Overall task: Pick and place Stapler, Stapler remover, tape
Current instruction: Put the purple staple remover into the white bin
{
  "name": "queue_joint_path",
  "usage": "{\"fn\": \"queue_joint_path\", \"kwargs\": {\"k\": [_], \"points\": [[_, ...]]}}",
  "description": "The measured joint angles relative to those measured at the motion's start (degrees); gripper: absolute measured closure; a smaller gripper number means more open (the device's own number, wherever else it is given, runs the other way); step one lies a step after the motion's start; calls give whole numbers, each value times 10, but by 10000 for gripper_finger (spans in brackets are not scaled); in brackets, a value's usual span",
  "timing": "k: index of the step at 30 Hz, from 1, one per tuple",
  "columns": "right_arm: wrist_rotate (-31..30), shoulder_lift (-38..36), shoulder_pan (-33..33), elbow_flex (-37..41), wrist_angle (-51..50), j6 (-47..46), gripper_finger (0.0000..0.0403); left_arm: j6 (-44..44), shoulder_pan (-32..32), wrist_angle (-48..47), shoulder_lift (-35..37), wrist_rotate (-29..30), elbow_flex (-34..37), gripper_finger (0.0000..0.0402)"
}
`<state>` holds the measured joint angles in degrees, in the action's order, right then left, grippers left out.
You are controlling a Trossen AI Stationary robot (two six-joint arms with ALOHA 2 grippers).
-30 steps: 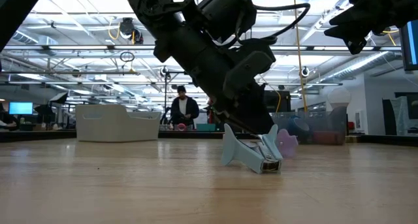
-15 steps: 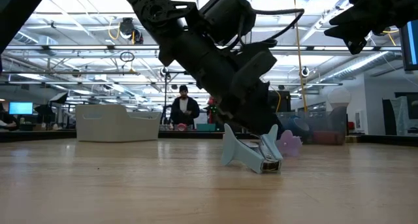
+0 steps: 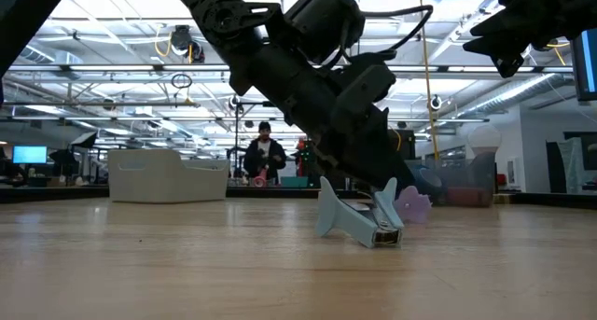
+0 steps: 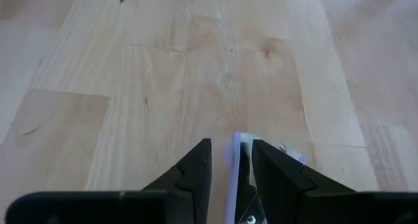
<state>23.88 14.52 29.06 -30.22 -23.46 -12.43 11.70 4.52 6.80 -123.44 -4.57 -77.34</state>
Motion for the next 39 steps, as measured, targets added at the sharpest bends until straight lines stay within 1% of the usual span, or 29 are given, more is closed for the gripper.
{"fn": "queue_joint_path", "kwargs": {"k": [7,27,31,39], "points": [[0,0,0,0,0,0,273,-11,-2,-13,0,1,0,289],[-2,0,0,0,0,-4,273,-10,-3,-1,-11,8,-1,289],[-2,0,0,0,0,-4,273,-9,-4,-1,-11,23,-1,289],[-2,0,0,0,0,-4,273,27,-5,6,-11,34,-1,289]]}}
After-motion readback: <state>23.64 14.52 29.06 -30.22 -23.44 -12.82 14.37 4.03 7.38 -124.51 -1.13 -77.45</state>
